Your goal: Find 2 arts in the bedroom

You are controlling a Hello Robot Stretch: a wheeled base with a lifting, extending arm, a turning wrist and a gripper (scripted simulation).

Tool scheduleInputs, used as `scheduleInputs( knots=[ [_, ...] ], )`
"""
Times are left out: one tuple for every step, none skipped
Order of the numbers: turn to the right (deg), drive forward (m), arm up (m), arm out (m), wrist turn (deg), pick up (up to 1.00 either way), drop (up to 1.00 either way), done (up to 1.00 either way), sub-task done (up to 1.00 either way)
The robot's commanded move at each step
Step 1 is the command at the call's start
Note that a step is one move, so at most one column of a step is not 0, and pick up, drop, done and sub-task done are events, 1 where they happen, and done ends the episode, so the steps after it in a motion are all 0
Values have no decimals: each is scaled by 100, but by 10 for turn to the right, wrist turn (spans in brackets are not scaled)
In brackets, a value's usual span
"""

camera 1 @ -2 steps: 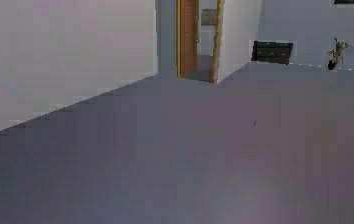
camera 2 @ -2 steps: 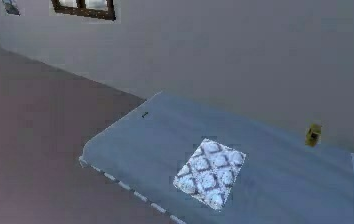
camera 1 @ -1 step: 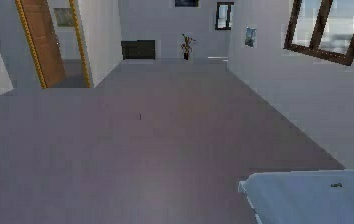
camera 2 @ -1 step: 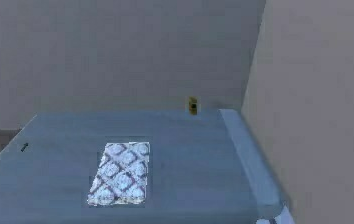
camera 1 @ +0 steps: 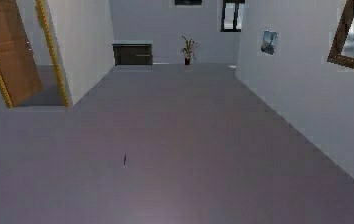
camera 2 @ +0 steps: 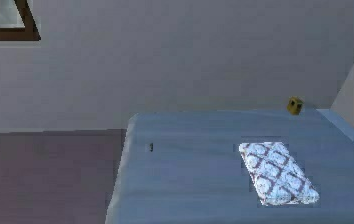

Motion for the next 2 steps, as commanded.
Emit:
scheduleInputs(
  knots=[
    [30,0,0,0,0,0,0,0,0],
    [0,80,0,0,0,0,0,0,0]
  ],
)
